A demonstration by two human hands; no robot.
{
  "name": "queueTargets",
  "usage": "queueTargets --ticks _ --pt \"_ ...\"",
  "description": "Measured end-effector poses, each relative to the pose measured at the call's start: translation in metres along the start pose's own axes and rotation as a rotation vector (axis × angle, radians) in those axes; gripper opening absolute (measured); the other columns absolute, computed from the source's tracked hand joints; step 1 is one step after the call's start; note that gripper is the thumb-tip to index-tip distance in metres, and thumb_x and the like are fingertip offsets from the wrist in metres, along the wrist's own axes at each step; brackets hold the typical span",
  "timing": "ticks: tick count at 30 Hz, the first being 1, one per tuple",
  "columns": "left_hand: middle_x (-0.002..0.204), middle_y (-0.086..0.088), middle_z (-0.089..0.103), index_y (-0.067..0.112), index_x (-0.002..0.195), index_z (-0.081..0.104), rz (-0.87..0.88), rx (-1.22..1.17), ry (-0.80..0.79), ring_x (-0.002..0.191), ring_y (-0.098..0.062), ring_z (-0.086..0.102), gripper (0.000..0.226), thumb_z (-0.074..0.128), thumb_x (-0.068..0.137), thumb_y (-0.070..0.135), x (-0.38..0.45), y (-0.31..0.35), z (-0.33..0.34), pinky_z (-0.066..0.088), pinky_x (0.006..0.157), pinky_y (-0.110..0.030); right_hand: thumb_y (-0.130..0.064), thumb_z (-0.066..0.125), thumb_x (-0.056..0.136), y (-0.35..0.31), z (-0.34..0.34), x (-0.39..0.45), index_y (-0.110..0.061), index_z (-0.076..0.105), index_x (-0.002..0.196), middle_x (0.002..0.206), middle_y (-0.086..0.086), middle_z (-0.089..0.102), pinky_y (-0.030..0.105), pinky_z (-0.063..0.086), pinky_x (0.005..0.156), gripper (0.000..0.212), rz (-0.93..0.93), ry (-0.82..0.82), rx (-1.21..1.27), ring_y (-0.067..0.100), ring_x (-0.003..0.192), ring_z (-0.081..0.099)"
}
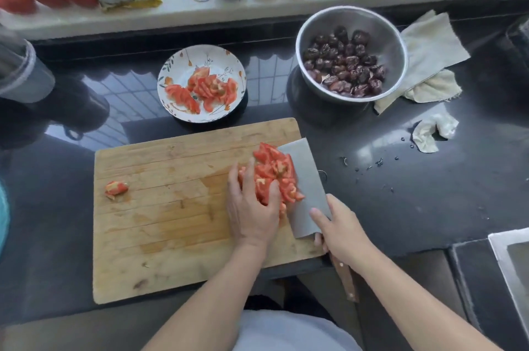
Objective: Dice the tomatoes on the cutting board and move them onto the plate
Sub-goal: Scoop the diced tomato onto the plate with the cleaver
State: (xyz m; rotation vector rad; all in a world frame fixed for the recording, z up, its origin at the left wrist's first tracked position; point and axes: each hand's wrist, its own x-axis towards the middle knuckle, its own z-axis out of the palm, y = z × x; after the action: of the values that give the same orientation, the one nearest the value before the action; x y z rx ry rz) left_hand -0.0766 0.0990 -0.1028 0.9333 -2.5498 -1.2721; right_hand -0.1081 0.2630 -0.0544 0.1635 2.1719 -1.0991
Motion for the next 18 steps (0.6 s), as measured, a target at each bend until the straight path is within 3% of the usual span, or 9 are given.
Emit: queueTargets --ticks 4,11,18 --pt "0.161 -0.007 0.038 0.029 0.148 0.057 0.093 0.054 0.019 0.15 -0.031 0.033 0.064 0.053 0.091 0.058 -0.001 0.003 0.01 0.034 0.121 -0.057 -0.022 0.045 0.102 -0.002 0.028 -0.013 -0.028 0.055 0.105 0.061 0.002 0.062 0.027 0.044 0.044 0.012 -0.013 -0.006 0.019 0.013 0.045 0.055" --pt "0.148 -0.005 0.054 0.029 0.127 0.075 0.184 0.05 0.068 0.139 -0.028 0.042 0.045 0.061 0.09 0.05 -0.008 0.004 0.017 0.044 0.111 -0.058 -0.008 0.041 0.091 -0.008 0.047 -0.025 -0.024 0.054 0.097 0.07 0.02 0.06 0.032 0.044 0.043 0.022 0.069 -0.017 0.183 0.022 0.044 0.054" --pt "0.14 0.0 0.059 0.026 0.119 0.079 0.23 -0.015 0.041 0.133 -0.022 0.045 0.038 0.061 0.091 0.045 -0.012 0.023 0.003 0.046 0.111 -0.053 -0.002 0.039 0.082 -0.019 0.044 -0.048 -0.014 0.052 0.092 0.052 0.018 0.051 0.034 0.04 0.043 0.021 0.128 0.019 0.247 0.026 0.04 0.046"
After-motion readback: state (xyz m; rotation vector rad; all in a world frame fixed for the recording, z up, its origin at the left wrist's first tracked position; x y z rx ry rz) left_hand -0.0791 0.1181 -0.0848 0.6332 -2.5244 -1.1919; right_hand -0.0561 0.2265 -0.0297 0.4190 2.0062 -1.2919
